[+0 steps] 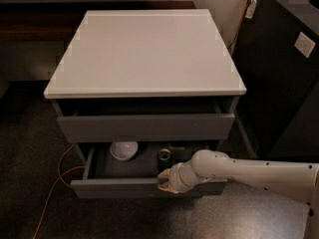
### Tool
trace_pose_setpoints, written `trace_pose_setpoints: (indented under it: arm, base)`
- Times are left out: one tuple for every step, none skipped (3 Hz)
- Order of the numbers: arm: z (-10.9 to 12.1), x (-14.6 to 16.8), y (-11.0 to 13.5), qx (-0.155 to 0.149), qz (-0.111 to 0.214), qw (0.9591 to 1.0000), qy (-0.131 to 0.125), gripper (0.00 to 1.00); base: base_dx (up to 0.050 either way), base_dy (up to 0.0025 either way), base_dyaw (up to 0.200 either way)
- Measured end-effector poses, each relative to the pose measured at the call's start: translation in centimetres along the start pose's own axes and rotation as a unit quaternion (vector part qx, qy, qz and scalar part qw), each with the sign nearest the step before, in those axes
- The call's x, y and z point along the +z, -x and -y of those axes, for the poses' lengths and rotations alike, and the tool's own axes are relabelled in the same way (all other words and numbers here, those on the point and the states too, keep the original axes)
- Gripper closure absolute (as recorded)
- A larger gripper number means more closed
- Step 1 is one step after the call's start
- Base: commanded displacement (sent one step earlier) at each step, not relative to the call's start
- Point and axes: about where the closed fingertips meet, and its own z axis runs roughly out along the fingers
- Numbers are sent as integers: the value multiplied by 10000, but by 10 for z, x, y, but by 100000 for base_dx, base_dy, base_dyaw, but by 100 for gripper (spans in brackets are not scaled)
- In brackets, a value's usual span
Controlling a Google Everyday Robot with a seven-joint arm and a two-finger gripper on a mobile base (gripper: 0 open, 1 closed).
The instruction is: Pick green can from middle drawer and place on counter
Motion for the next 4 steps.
trace_pose_setpoints:
  arm:
    - [0,0,0,0,0,10000,0,100]
    - [0,0,0,0,1,10000,1,100]
    - [0,0,0,0,1,10000,1,100]
    - [0,0,0,1,2,10000,3,100]
  base:
    - [0,0,0]
    - [0,0,0]
    - [0,0,0]
    - [0,0,0]
